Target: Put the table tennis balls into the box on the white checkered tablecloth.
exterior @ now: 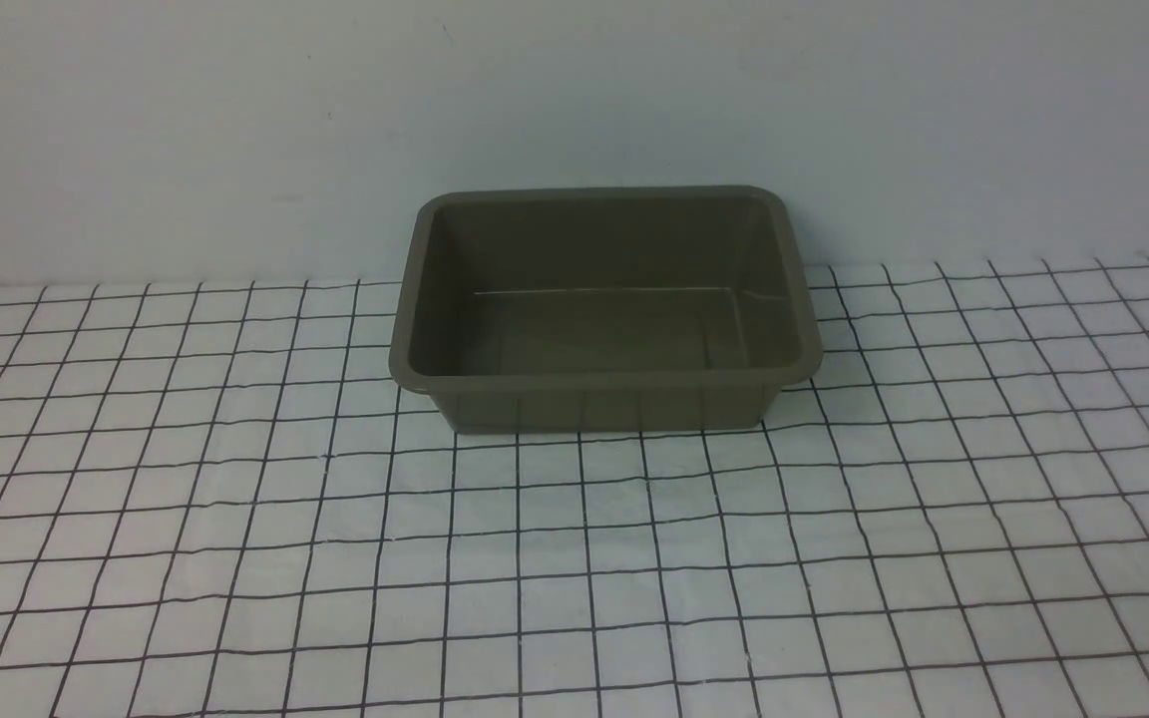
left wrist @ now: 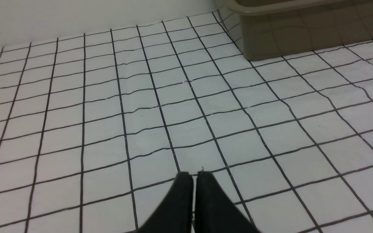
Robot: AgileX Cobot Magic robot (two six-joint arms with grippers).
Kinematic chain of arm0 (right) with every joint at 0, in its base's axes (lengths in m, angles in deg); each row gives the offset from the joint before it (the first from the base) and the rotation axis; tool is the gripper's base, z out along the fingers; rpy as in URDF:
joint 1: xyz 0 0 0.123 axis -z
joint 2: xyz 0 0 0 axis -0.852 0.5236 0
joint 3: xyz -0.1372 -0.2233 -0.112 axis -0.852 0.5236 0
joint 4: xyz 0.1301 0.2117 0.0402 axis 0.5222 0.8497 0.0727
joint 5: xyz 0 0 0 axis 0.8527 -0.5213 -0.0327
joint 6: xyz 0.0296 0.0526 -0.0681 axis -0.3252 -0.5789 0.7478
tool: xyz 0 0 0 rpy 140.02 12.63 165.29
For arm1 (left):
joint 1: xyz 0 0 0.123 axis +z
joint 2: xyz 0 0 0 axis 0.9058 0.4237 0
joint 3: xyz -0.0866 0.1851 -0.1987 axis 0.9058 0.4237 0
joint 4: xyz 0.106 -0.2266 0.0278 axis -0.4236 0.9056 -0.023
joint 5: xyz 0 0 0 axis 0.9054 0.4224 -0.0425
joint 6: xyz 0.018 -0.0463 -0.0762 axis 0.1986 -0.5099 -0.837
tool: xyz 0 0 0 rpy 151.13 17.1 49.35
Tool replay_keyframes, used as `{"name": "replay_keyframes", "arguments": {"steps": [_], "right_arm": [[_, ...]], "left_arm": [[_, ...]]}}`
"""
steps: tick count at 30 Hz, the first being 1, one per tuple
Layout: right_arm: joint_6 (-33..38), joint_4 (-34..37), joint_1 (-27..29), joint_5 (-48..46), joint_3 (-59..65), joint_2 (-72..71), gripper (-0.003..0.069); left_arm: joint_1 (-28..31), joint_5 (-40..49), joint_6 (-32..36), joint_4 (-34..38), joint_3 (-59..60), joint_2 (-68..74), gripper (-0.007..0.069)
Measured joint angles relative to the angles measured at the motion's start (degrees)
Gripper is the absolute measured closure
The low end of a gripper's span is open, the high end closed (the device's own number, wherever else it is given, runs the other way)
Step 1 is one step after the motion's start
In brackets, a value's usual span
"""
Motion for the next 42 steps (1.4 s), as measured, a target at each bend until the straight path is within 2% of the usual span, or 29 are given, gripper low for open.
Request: {"name": "replay_keyframes", "arguments": {"steps": [9, 12, 14, 17, 19, 21, 27, 30, 36, 42], "right_arm": [[-0.75, -2.32, 0.04, 9.65, 0.70, -0.32, 0.0676], [0.12, -0.83, 0.04, 10.82, 0.70, -0.38, 0.0676], [4.57, 6.30, 0.04, 8.73, 0.70, -0.38, 0.0676], [17.12, 23.15, 0.04, 1.45, 0.70, -0.43, 0.0676], [24.79, 31.36, 0.04, -3.58, 0.70, -0.43, 0.0676], [31.20, 37.02, 0.04, -6.03, 0.70, -0.43, 0.0676], [46.95, 47.55, 0.49, -9.47, 0.75, -0.43, 0.0676], [49.57, 49.45, 2.74, -11.30, 0.75, -0.43, 0.0676], [47.81, 50.37, 8.44, -14.48, 0.44, -0.43, 0.0676], [47.49, 51.31, 9.33, -16.32, 0.18, -0.43, 0.0676]], "left_arm": [[0.00, 0.00, 0.00, 0.00, 0.00, 0.00, 0.0629], [0.00, 0.00, 0.00, 0.00, 0.00, 0.00, 0.0629], [0.00, 0.00, 0.00, 0.00, 0.00, 0.00, 0.0629], [0.00, 0.00, 0.00, 0.00, 0.00, 0.00, 0.0629], [0.00, 0.00, 0.00, 0.00, 0.00, 0.00, 0.0629], [0.00, 0.00, 0.00, 0.00, 0.00, 0.00, 0.0629], [0.00, 0.00, 0.00, 0.00, 0.00, 0.00, 0.0629], [0.00, 0.00, 0.00, 0.00, 0.00, 0.00, 0.0629], [0.00, 0.00, 0.00, 0.00, 0.00, 0.00, 0.0629], [0.00, 0.00, 0.00, 0.00, 0.00, 0.00, 0.0629]]}}
